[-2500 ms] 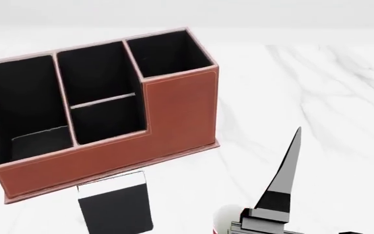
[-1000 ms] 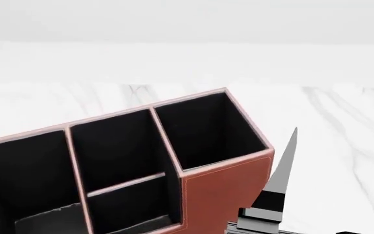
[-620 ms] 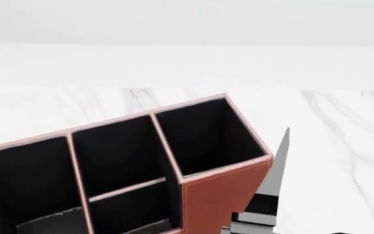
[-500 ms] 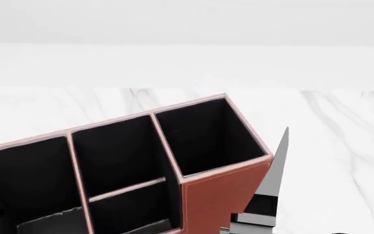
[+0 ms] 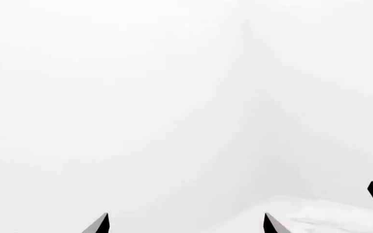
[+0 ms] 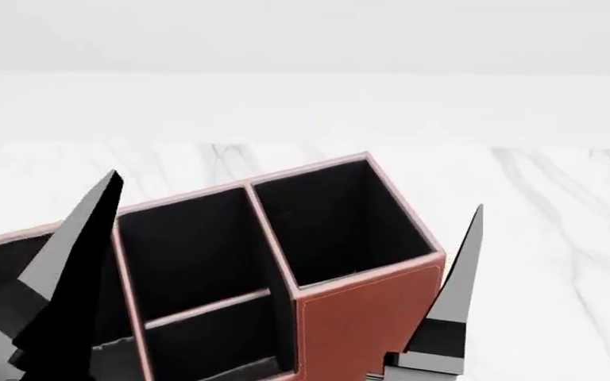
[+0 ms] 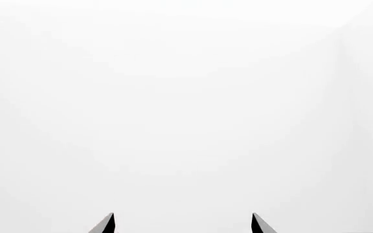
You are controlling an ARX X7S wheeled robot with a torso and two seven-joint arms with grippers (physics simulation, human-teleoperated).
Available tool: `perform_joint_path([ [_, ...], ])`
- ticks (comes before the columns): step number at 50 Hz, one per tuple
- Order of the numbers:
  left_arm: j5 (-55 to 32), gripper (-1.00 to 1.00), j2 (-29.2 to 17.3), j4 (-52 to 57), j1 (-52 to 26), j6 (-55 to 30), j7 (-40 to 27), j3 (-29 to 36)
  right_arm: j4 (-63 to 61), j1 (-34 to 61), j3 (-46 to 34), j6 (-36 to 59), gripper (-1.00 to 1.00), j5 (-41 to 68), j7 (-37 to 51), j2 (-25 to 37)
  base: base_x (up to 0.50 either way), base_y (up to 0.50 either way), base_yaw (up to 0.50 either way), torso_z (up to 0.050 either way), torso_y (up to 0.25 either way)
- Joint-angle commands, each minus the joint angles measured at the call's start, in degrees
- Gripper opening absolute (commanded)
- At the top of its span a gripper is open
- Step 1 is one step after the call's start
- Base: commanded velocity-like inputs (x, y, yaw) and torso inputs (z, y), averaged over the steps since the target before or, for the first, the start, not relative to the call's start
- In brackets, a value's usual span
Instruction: Pick up the book and place it in the front compartment of the caddy.
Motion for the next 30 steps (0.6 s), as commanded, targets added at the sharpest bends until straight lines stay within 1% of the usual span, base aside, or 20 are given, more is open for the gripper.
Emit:
perform_joint_path([
  [1,-8.5,1.0,2.49,-3.4,-10.74,-9.41,7.29,6.31,0.55,0.22,-1.07,-2.25,1.0,0.53,1.46,1.67,0.0,0.0,0.0,0.0,0.0],
  [4,-9.92,1.0,3.39,-3.55,-12.45,-11.44,10.01,7.4,0.47,0.95,-1.89,-1.69,1.0,0.48,1.69,1.38,0.0,0.0,0.0,0.0,0.0],
  [5,-12.02,1.0,3.8,-4.41,-12.96,-12.31,10.92,8.11,0.65,1.29,-2.43,-1.47,1.0,0.29,1.52,1.12,0.0,0.0,0.0,0.0,0.0],
  [6,-15.24,1.0,4.13,-5.93,-13.56,-13.23,10.29,8.81,0.61,1.67,-2.78,-1.37,1.0,0.19,1.38,0.98,0.0,0.0,0.0,0.0,0.0],
  [8,-15.56,1.0,4.62,-6.24,-14.54,-14.8,11.86,9.58,0.44,2.27,-3.16,-0.84,1.0,0.37,1.53,0.99,0.0,0.0,0.0,0.0,0.0],
  [9,-18.77,1.0,5.21,-7.42,-15.43,-16.08,11.59,10.51,0.73,2.19,-3.35,-1.2,1.0,0.25,1.3,0.97,0.0,0.0,0.0,0.0,0.0],
  [11,-20.7,1.0,6.11,-7.98,-16.4,-18.02,12.53,11.81,0.8,2.23,-3.47,-1.24,1.0,0.38,1.42,1.03,0.0,0.0,0.0,0.0,0.0],
  [16,-22.54,1.0,8.1,-9.71,-17.49,-21.17,13.88,14.2,0.96,2.53,-3.91,-1.3,1.0,0.37,1.49,1.16,0.0,0.0,0.0,0.0,0.0],
  [17,-23.37,1.0,8.89,-9.88,-18.16,-22.77,14.87,15.26,0.98,2.63,-4.03,-1.28,1.0,0.41,1.49,1.15,0.0,0.0,0.0,0.0,0.0],
  [19,-24.58,1.0,9.71,-10.34,-19.27,-25.17,14.31,16.8,0.85,2.78,-4.14,-1.17,1.0,0.5,1.61,1.28,0.0,0.0,0.0,0.0,0.0],
  [21,-27.89,1.0,10.95,-10.94,-20.41,-26.81,14.36,18.14,0.76,2.77,-4.14,-1.3,1.0,0.57,1.74,1.48,0.0,0.0,0.0,0.0,0.0],
  [26,-29.24,1.0,12.51,-12.07,-21.15,-29.85,16.67,20.36,0.43,2.85,-4.09,-1.74,1.0,0.89,2.22,2.0,0.0,0.0,0.0,0.0,0.0],
  [30,-29.8,1.0,13.73,-14.24,-21.53,-31.32,16.24,21.87,0.21,3.14,-4.29,-2.05,1.0,1.08,2.61,2.42,0.0,0.0,0.0,0.0,0.0],
])
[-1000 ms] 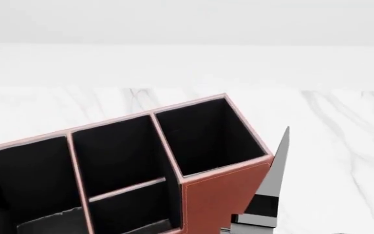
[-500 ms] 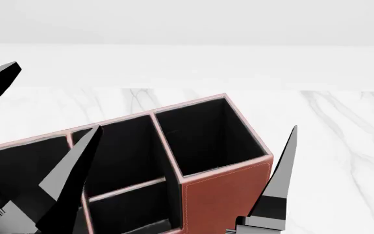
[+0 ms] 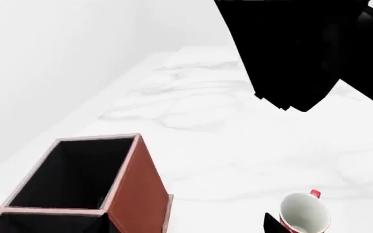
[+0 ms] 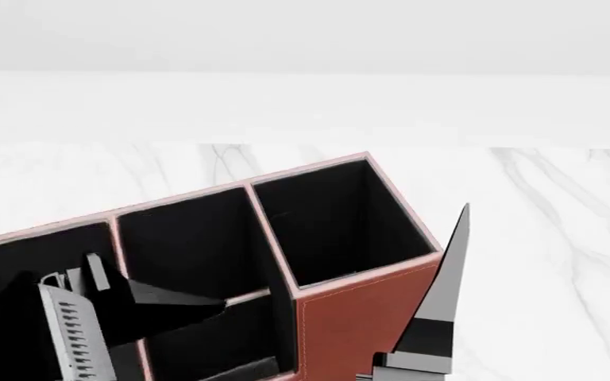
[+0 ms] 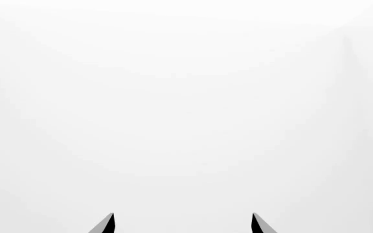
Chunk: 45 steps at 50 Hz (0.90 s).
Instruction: Pick up the book and place it in the front compartment of the caddy.
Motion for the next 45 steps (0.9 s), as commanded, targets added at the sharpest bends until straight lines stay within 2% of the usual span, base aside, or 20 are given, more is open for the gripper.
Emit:
perform_joint_path([
  [1,-6.05,1.0,4.17,-4.47,-3.54,-7.76,1.8,5.96,-0.33,0.63,-0.61,-0.64,1.0,0.55,0.92,0.95,0.0,0.0,0.0,0.0,0.0],
  [7,-6.31,1.0,6.46,-4.65,-5.89,-12.34,1.72,8.83,-0.08,0.89,-0.85,-1.32,1.0,0.82,1.23,1.46,0.0,0.0,0.0,0.0,0.0],
  [18,-6.52,1.0,8.69,-6.81,-6.29,-15.06,1.58,11.62,0.1,1.12,-1.11,-2.09,1.0,1.23,1.85,2.29,0.0,0.0,0.0,0.0,0.0],
  [35,-3.28,1.0,9.75,-9.78,-1.86,-16.22,0.86,15.8,0.88,1.27,-2.56,-2.82,1.0,0.5,1.99,2.25,0.0,0.0,0.0,0.0,0.0],
  [45,2.53,1.0,10.17,-13.45,1.16,-16.24,3.96,17.7,0.3,2.47,-3.73,-0.99,1.0,0.27,2.73,2.47,0.0,0.0,0.0,0.0,0.0],
])
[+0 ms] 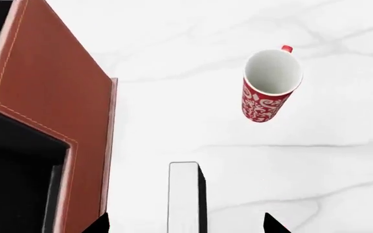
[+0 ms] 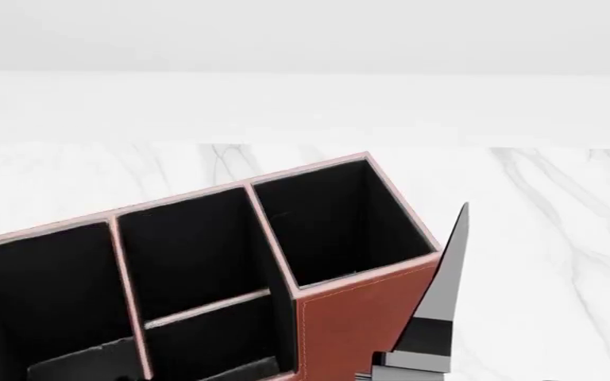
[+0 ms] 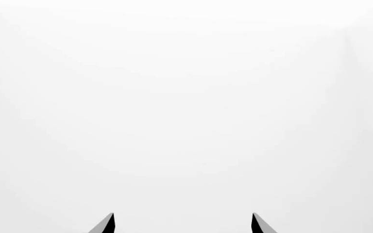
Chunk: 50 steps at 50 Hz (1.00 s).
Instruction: Pick up the book and place it in the front compartment of the caddy.
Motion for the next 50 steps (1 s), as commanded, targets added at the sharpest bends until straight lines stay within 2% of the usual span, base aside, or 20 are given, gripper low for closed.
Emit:
perform_joint_path([
  [1,5.18,1.0,0.62,-3.75,3.13,0.13,2.49,2.12,-0.2,0.56,-0.88,0.38,1.0,-0.17,0.55,0.31,0.0,0.0,0.0,0.0,0.0],
  [23,17.52,1.0,2.92,-8.35,12.06,3.31,5.68,7.82,-0.11,1.64,-2.23,0.1,1.0,0.22,1.53,1.11,0.0,0.0,0.0,0.0,0.0],
  [50,22.78,1.0,4.08,-11.96,13.8,4.79,8.32,10.01,0.51,2.29,-3.31,-0.86,1.0,0.29,2.05,1.77,0.0,0.0,0.0,0.0,0.0],
])
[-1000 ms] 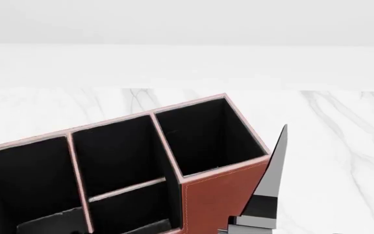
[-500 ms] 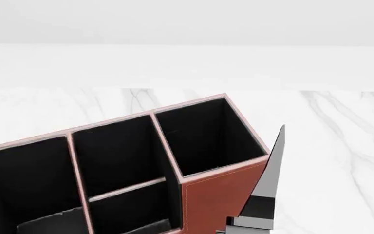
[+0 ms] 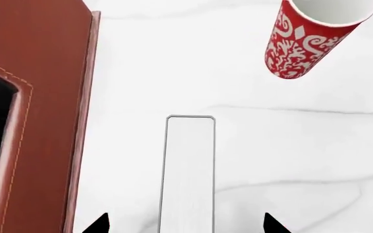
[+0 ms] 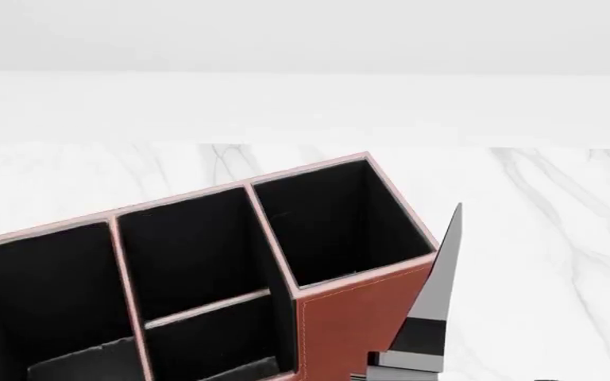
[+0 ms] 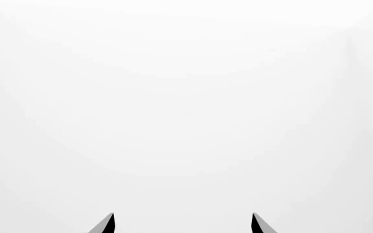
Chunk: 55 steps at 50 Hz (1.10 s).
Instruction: Pick up the book and place it in the front compartment of the caddy.
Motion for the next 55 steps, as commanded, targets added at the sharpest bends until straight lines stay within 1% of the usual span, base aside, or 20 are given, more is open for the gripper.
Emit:
perform_joint_path([
  [1,2.7,1.0,0.87,-1.79,1.11,0.78,1.22,1.22,0.35,0.06,-0.27,-0.65,1.0,-0.01,0.18,0.37,0.0,0.0,0.0,0.0,0.0],
  [19,5.74,1.0,1.37,-3.92,1.99,2.0,2.9,2.44,0.7,0.45,-0.73,-0.91,1.0,0.13,0.35,0.49,0.0,0.0,0.0,0.0,0.0],
  [20,5.41,-1.0,1.31,-3.65,1.87,1.78,2.54,2.34,0.79,0.38,-0.81,-1.05,1.0,0.0,0.29,0.46,0.0,0.0,0.0,0.0,0.0],
  [41,5.63,-1.0,1.07,-2.6,1.26,1.79,2.98,2.5,0.62,0.73,-1.13,-1.26,1.0,0.34,0.76,0.86,0.0,0.0,0.0,0.0,0.0],
  [46,5.48,-1.0,-0.17,0.27,-0.55,1.79,3.11,1.68,0.8,0.88,-1.39,-1.26,1.0,0.19,0.73,0.76,0.0,0.0,0.0,0.0,0.0],
  [49,3.23,-1.0,-0.71,2.14,-2.42,0.87,2.04,0.35,0.79,1.04,-1.55,-1.11,1.0,0.2,0.77,0.68,0.0,0.0,0.0,0.0,0.0],
  [51,5.74,-1.0,-1.27,3.87,-2.65,2.09,2.94,0.56,0.94,0.93,-1.6,-1.37,1.0,0.05,0.7,0.69,0.0,0.0,0.0,0.0,0.0],
  [52,2.28,-1.0,-1.36,4.3,-3.21,0.5,0.88,-0.02,0.78,0.95,-1.55,-1.32,1.0,0.12,0.81,0.77,0.0,0.0,0.0,0.0,0.0],
  [55,0.52,-1.0,-2.1,6.28,-5.28,0.39,0.54,-1.65,0.76,0.81,-1.46,-1.55,1.0,0.15,0.92,0.97,0.0,0.0,0.0,0.0,0.0],
])
